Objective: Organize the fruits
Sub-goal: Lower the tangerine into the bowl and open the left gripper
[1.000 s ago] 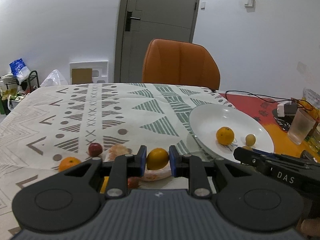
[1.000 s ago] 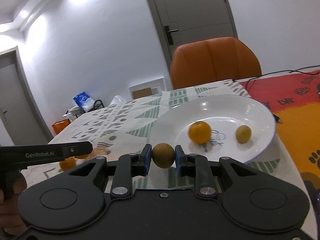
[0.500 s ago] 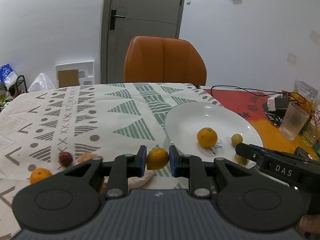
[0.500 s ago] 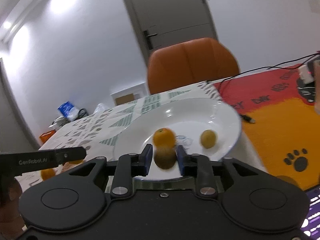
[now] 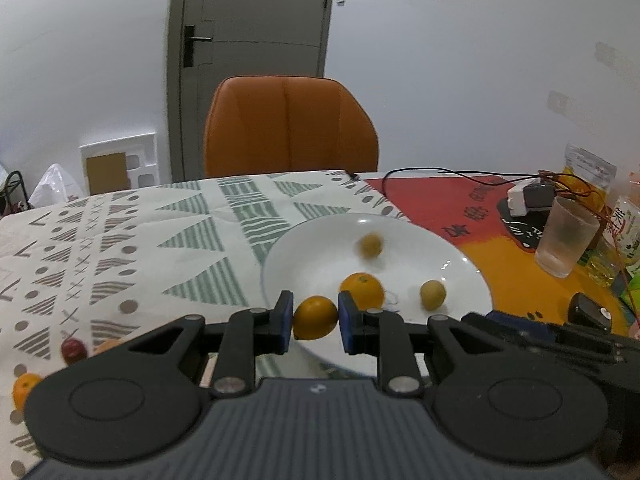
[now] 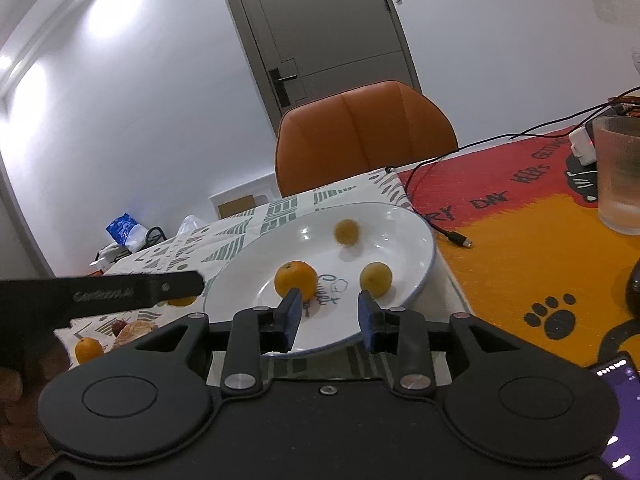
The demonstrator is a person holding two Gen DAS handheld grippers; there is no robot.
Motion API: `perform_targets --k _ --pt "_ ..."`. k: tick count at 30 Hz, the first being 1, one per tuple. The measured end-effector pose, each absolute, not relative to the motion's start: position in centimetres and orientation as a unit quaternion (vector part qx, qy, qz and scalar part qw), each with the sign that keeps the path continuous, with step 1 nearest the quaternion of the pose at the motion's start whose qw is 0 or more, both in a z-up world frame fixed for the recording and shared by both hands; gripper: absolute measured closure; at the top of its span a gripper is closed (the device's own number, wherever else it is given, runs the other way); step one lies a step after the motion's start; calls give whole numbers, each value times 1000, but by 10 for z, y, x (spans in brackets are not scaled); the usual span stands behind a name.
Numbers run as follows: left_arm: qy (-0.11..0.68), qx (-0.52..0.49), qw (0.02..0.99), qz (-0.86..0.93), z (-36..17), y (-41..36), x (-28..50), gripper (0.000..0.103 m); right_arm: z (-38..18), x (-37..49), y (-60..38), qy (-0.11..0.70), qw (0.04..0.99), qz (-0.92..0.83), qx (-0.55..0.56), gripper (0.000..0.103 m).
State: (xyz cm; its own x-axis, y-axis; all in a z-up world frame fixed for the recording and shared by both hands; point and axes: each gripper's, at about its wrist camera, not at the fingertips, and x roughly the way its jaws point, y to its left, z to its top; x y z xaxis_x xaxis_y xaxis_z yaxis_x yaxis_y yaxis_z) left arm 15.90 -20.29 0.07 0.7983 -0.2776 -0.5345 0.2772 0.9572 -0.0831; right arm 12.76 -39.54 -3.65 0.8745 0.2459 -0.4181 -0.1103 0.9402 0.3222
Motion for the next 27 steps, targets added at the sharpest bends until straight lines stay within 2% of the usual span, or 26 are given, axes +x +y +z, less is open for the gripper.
perform_targets --k 16,18,25,27 --pt "258 10 951 -168 21 -229 161 80 -29 117 -408 221 959 88 152 70" --pt "254 8 953 -166 24 -229 160 77 -28 116 -409 219 960 87 152 70" --pt "259 3 954 -152 25 -217 153 76 -28 114 -408 222 958 88 156 70" --pt "260 1 955 -144 25 -210 151 69 -28 115 -405 222 958 92 154 67"
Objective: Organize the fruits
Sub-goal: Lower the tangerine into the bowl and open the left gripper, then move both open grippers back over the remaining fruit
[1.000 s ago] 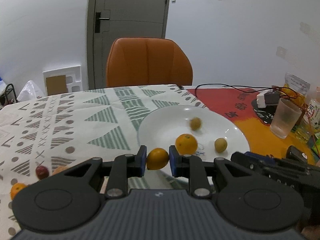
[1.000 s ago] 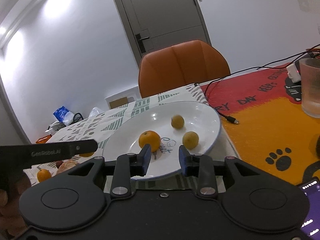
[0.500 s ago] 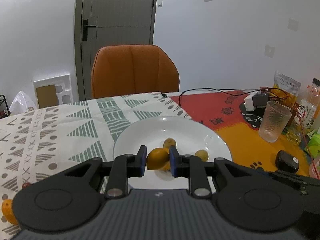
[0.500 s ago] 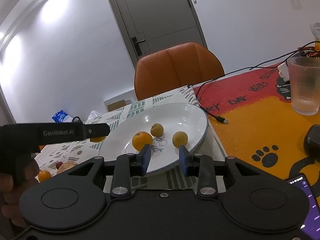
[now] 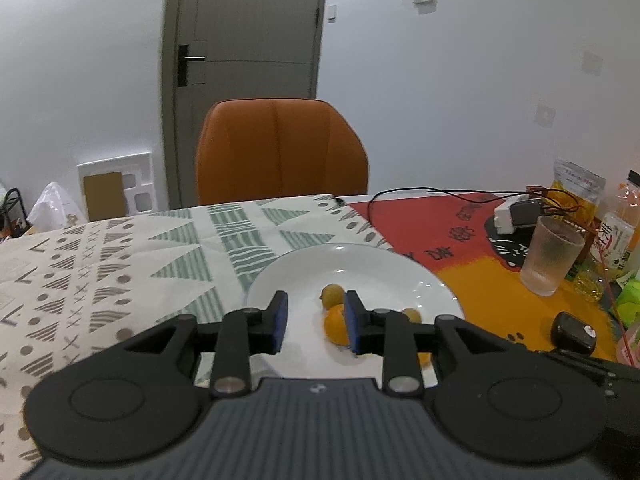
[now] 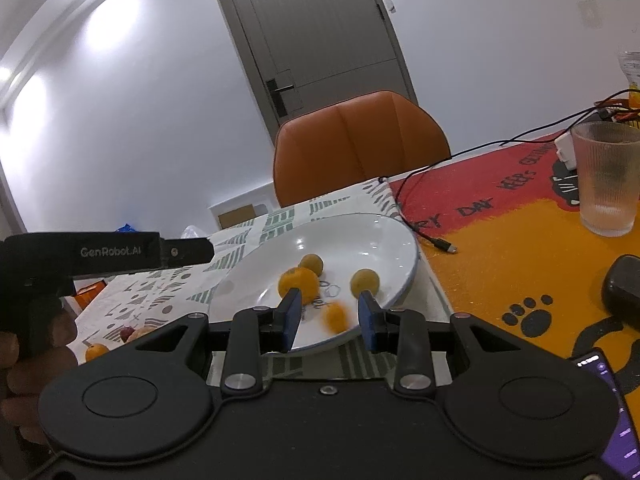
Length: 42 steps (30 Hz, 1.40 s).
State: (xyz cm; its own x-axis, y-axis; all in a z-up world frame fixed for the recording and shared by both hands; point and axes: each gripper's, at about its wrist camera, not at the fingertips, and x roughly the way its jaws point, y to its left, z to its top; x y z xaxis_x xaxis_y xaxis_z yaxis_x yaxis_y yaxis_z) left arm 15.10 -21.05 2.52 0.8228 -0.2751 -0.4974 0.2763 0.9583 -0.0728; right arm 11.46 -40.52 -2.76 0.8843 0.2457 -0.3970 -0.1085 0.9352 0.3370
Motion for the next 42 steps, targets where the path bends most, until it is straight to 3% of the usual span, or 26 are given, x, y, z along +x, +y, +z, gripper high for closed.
perform_targets --k 6,12,24,29,42 --pt "253 -2 961 -111 27 -185 142 45 -24 116 -391 218 960 101 146 52" --pt "246 -5 966 -84 30 -158 133 31 -21 117 -373 216 960 109 138 36" --pt "239 -26 970 -26 33 -104 115 19 -13 115 -336 208 960 138 124 6" --pt "239 -37 970 -7 31 -84 108 18 -11 114 -319 212 958 154 120 0" --pt "249 -71 966 11 16 -42 95 18 -11 114 -279 230 952 182 87 0"
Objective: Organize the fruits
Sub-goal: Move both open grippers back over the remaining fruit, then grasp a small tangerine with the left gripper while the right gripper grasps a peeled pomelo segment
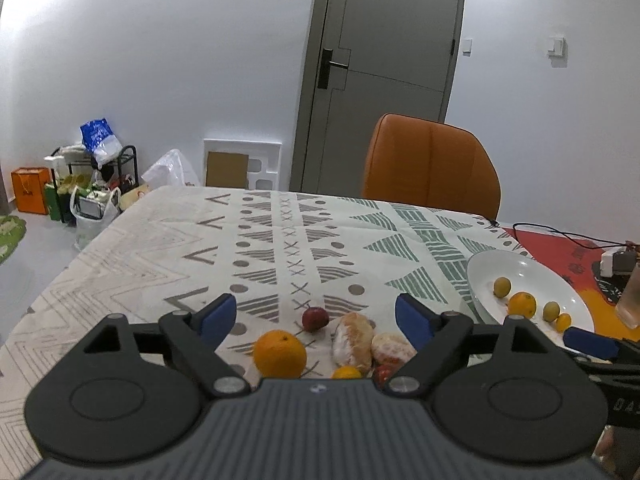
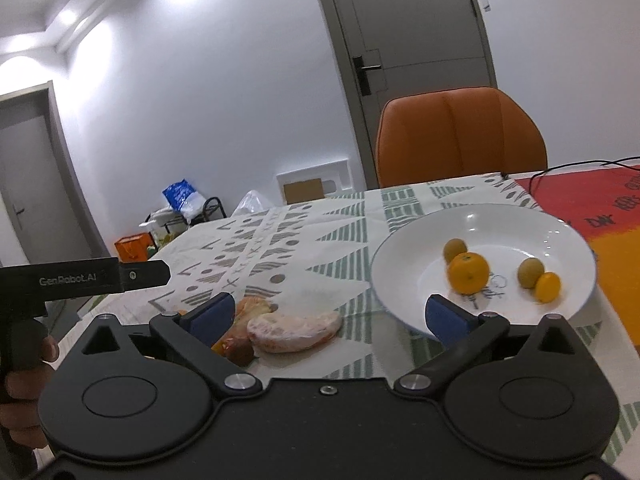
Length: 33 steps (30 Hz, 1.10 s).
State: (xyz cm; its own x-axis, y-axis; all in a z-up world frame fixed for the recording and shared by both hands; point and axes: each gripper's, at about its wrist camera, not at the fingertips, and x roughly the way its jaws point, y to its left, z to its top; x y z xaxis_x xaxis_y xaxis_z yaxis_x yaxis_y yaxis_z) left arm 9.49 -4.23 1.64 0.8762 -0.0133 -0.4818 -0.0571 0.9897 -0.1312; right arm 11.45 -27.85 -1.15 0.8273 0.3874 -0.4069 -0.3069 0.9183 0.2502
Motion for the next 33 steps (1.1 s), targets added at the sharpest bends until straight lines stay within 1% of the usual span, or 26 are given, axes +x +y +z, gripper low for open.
perform_targets --k 4,10,15,25,27,28,30,33 --pt "253 -89 963 14 10 -32 93 19 -14 116 -268 239 950 188 77 0" --pt "257 -101 961 12 3 -25 91 24 -19 120 -255 250 946 197 63 0" --pt "270 -110 956 3 -7 -24 94 40 -24 123 -249 257 944 198 55 0" --pt "295 -120 948 -26 -25 -31 102 55 -37 134 -243 278 940 195 40 0" --pt "302 -122 945 -32 -29 -33 105 61 -40 136 -240 281 939 196 35 2" --pt "302 -121 945 -35 -31 -34 105 62 -41 137 -239 282 938 197 33 3" --pt "309 -124 942 -43 -33 -35 108 66 -44 139 -237 285 937 201 30 8" --pt "318 -128 938 -49 -38 -38 113 67 -45 142 -236 289 935 204 30 11"
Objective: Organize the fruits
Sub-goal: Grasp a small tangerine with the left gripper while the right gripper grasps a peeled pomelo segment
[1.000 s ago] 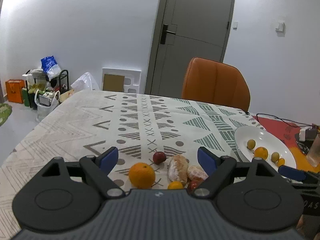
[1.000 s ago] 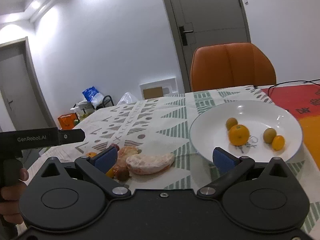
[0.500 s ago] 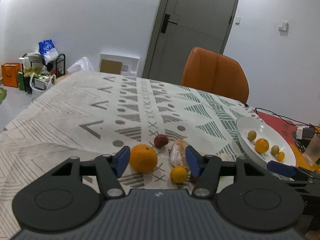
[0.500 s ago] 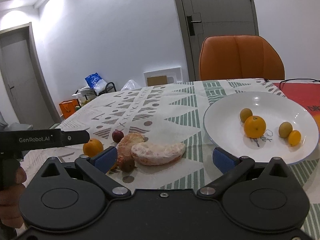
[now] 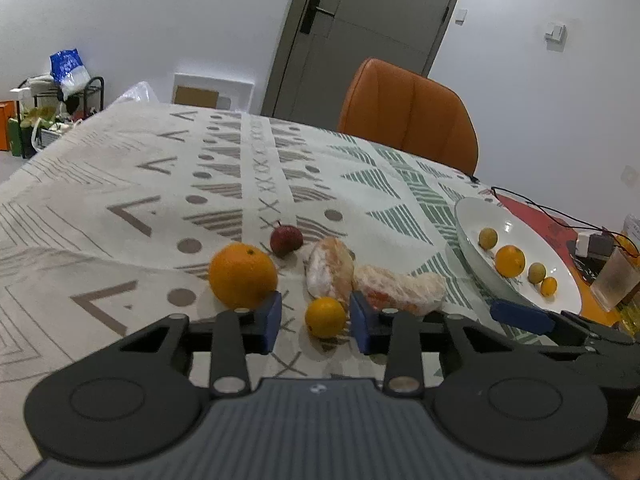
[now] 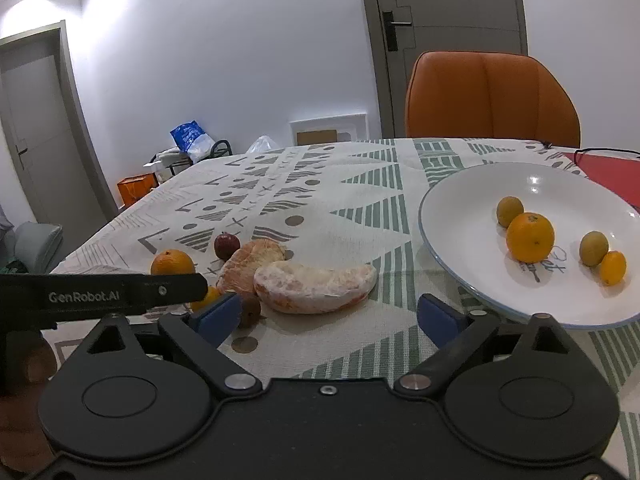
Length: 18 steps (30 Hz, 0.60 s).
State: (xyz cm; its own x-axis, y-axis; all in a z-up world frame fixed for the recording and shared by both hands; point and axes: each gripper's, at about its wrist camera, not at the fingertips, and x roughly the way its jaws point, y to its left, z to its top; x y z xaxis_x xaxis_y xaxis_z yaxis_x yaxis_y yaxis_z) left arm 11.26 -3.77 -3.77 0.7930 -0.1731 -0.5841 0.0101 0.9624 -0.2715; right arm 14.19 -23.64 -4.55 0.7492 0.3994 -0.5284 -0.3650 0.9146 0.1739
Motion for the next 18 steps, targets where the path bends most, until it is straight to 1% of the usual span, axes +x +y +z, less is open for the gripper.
perform_targets --k 4,7,8,18 --pt "327 -130 934 -53 -44 -40 117 70 -48 145 -238 293 933 205 31 16" --pt "330 -129 934 -54 -49 -42 118 76 -50 147 -238 298 932 206 31 16" --pt "329 -128 934 -54 -49 -42 118 81 -50 148 -237 299 931 206 30 16" --pt "305 -142 941 -43 -33 -25 109 81 -56 160 -221 314 925 214 7 16"
